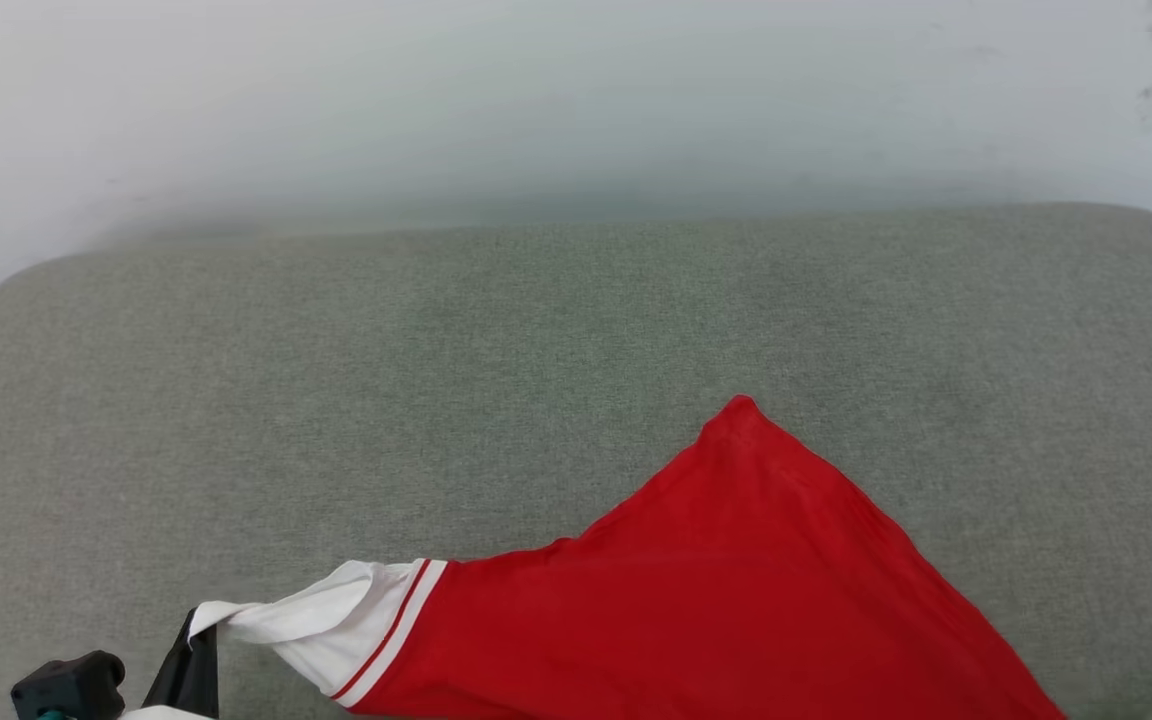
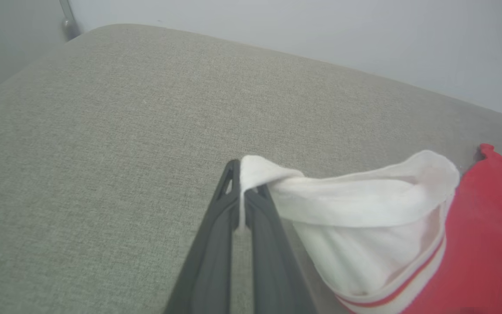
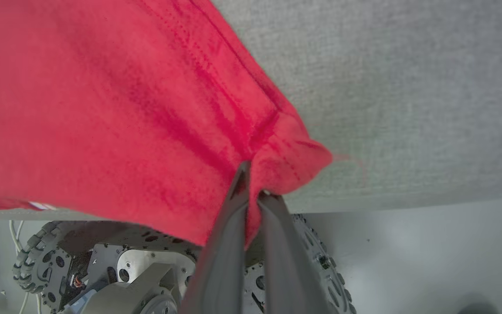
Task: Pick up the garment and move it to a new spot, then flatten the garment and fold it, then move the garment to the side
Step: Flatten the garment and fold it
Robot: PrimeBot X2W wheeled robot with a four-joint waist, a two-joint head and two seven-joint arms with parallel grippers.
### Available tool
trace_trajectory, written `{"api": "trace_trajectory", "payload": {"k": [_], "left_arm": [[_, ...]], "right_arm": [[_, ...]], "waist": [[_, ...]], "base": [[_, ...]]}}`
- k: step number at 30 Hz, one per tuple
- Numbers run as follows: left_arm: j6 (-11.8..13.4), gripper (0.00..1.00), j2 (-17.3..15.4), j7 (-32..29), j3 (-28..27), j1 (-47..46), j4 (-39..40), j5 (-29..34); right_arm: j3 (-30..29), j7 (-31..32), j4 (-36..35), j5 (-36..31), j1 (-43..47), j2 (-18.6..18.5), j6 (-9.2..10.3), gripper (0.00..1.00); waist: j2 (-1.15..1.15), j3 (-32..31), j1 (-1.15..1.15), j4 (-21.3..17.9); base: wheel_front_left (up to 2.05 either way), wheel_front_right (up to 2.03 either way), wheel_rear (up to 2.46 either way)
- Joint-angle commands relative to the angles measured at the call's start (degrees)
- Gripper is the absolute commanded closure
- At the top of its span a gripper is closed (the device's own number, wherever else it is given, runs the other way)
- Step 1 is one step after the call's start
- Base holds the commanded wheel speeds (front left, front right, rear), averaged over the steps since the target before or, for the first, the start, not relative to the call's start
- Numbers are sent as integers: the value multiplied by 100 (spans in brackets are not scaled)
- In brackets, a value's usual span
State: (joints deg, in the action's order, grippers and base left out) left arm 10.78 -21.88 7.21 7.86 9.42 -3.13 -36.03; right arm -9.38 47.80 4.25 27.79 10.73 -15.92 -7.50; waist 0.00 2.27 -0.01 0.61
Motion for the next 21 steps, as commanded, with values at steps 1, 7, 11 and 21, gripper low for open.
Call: {"api": "trace_trajectory", "payload": {"k": [1,7,11,21], "left_arm": [[20,100,-31,-11,-15,53,20,-16],[34,100,-52,-58,48,-40,96,12],[14,100,-40,-85,131,-195,172,70],[35,100,53,-17,390,-652,439,306]], "right_arm": [[-83,-143,-135,-67,119,98,3,0],[-356,-1878,-571,-307,4,556,2,0],[-264,-3026,-445,-402,-527,528,2,0],[912,-3122,687,-164,-2539,-61,2,0]], "waist": [[0,36,1,-32],[0,177,1,-86],[0,319,1,-34],[0,978,1,295]], "base": [[0,0,0],[0,0,0],[0,0,0],[0,0,0]]}}
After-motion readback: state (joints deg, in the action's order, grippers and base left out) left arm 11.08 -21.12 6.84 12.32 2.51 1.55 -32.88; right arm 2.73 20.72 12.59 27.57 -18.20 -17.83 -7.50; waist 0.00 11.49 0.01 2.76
